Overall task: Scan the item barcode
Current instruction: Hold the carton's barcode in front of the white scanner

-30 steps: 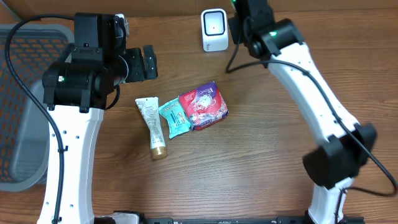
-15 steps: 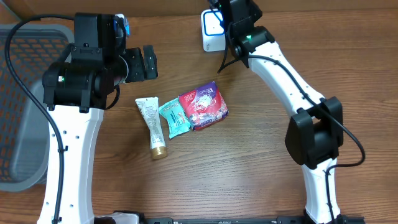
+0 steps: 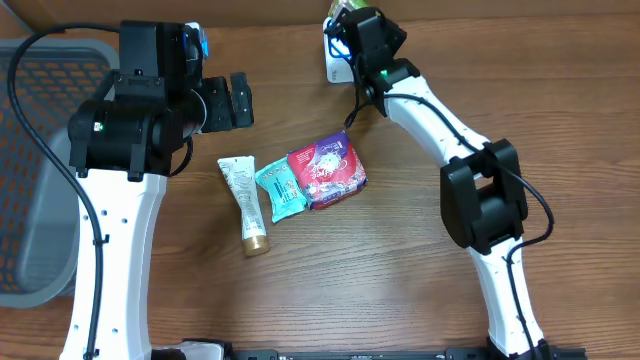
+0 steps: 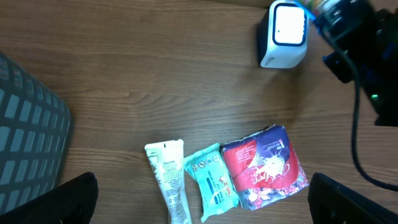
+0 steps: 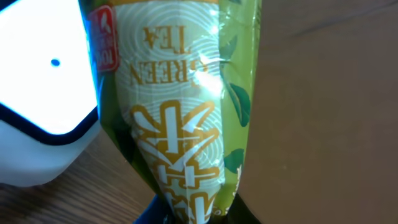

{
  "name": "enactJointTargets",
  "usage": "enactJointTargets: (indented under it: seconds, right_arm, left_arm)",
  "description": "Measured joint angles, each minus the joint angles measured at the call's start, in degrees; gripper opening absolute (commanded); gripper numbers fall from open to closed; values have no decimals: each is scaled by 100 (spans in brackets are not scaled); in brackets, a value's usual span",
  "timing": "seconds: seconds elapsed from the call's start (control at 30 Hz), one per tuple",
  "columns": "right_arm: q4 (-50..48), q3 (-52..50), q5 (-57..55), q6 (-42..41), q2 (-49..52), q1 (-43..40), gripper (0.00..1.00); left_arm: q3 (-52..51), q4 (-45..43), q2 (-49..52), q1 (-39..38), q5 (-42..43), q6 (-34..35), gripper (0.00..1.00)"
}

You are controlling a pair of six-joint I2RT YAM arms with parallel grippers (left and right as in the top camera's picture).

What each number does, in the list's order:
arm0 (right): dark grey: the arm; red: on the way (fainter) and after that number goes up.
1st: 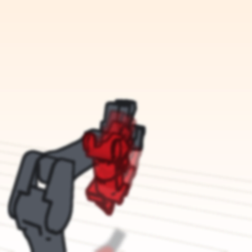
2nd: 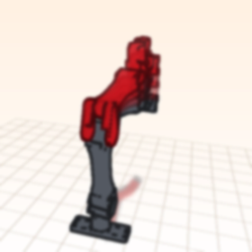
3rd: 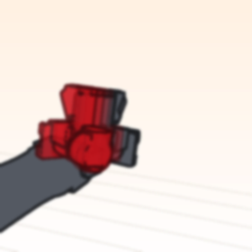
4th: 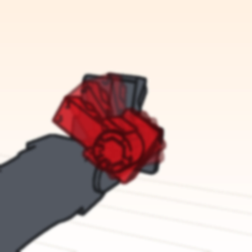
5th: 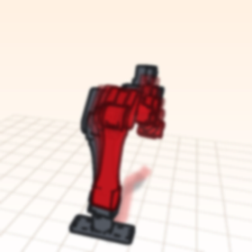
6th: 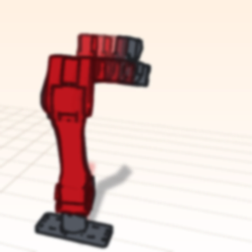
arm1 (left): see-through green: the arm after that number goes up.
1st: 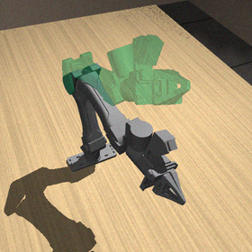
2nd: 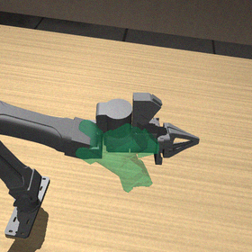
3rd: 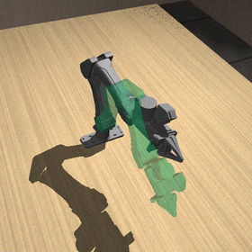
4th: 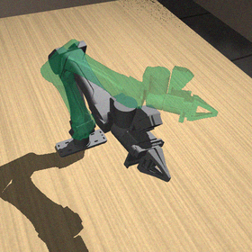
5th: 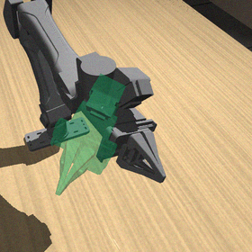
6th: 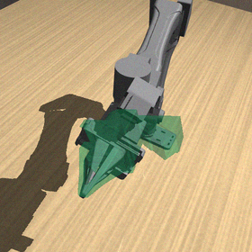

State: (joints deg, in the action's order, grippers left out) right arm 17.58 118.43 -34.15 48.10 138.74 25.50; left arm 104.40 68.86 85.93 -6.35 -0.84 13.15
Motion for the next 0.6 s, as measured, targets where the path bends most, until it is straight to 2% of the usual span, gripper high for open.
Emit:
enactJointTargets:
  seconds: [0.33,0.6]
  right_arm:
    - [-26,0,-55,101,245,0,4]
    - [-437,0,-361,127,256,15,4]
  left_arm:
    - [0,0,0,0,0,0,100]
    - [0,0,2,0,0,0,100]
